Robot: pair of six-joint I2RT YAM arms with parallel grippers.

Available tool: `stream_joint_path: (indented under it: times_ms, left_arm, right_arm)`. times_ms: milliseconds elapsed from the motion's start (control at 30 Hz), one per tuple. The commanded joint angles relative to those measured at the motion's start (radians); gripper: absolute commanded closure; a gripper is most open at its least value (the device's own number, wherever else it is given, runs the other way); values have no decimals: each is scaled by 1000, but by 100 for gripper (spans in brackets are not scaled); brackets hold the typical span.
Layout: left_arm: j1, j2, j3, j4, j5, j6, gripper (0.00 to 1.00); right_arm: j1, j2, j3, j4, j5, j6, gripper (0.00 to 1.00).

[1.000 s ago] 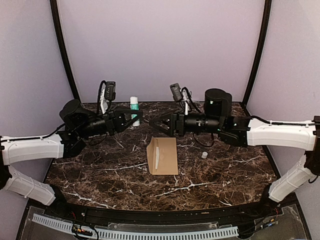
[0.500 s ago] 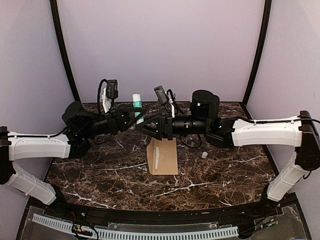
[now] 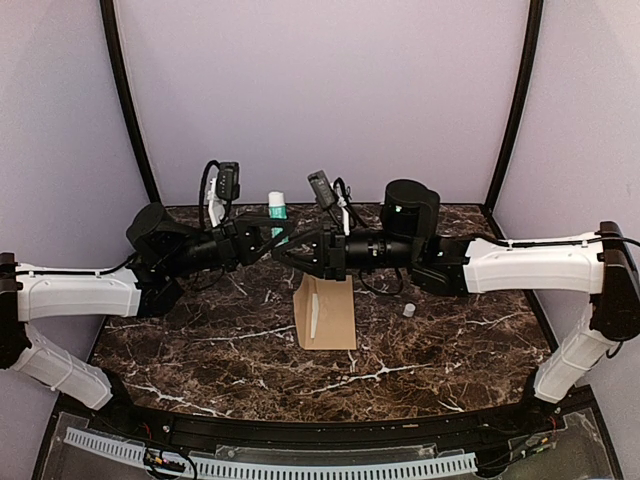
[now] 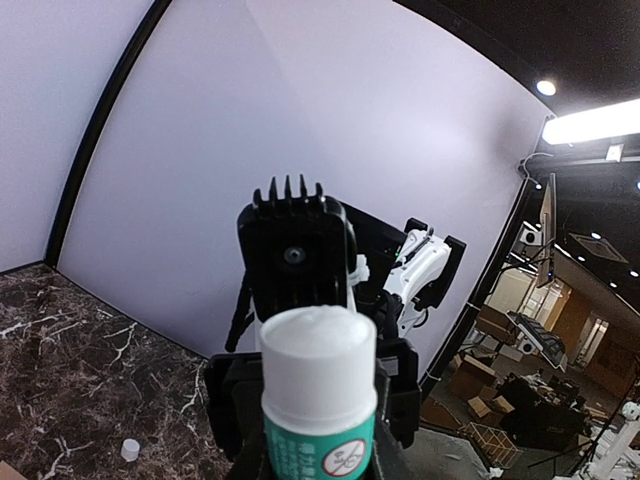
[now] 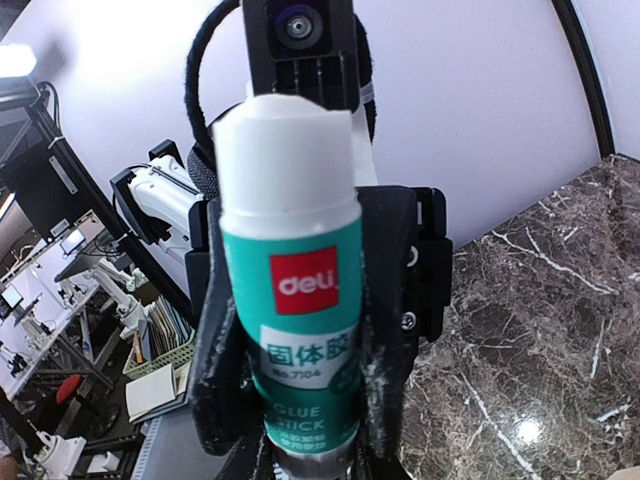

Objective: Place the letter into the envelope and seal it
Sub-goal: Unscrew the solid glue.

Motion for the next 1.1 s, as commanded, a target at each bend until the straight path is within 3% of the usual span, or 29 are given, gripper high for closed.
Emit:
stream_joint_path:
  times_ms: [0, 200, 300, 333, 500, 600, 900, 1067]
  left_arm:
    - [-11, -1, 29, -6, 30, 2, 100]
    - [-11, -16, 33, -63, 6, 23, 98]
    - [-11, -28, 38, -102, -13, 35, 86]
    - [-12, -31, 40, -109, -19, 40, 73]
    - [-11, -49, 42, -158, -65, 62, 47]
    - [-12, -60, 41, -173, -80, 69, 18]
    - [3, -113, 40, -234, -112, 111, 9]
    - [27, -128, 38, -243, -107, 103, 20]
  right_arm:
    - [4, -11, 21, 48, 2, 1, 86]
    - [3, -19, 2, 57, 15, 1, 100]
    - [3, -22, -5, 57, 24, -2, 100]
    - [3, -21, -6, 55, 26, -2, 100]
    - [3, -23, -10, 54, 31, -4, 100]
    - [2, -29, -16, 56, 38, -5, 100]
    - [-12, -29, -20, 22, 23, -10, 100]
    - [-12, -12, 10, -41, -16, -34, 100]
